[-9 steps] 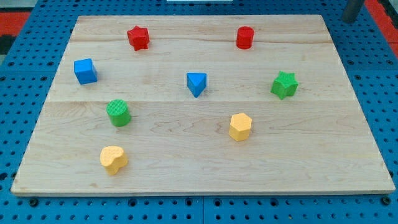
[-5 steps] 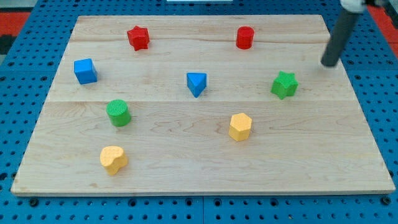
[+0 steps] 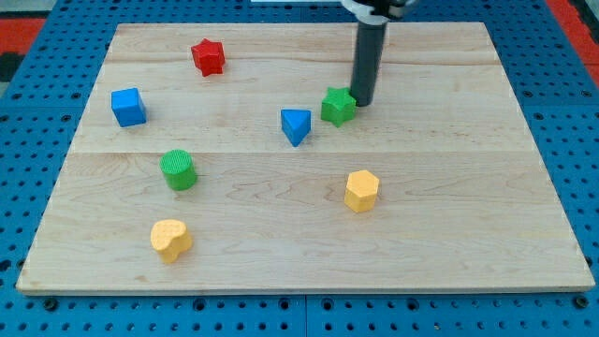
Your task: Move the green star and the red circle parallel to each other
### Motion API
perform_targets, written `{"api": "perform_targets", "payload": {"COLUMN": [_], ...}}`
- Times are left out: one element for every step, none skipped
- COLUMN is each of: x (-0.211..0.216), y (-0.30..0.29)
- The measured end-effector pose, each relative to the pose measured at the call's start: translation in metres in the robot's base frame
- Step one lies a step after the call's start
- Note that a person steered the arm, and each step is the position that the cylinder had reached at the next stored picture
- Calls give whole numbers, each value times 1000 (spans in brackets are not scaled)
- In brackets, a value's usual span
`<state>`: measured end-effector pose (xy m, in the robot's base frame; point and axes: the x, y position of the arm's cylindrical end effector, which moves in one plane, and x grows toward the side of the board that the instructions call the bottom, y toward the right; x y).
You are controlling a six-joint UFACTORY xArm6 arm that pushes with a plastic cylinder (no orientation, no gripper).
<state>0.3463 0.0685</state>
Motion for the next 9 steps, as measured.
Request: {"api": "perform_targets", "payload": {"x": [-7,-50,-82,-87,-103,-88,-64,-70,-53], "y": [-11,-61,-34,-2,13,61,72,100,124]}}
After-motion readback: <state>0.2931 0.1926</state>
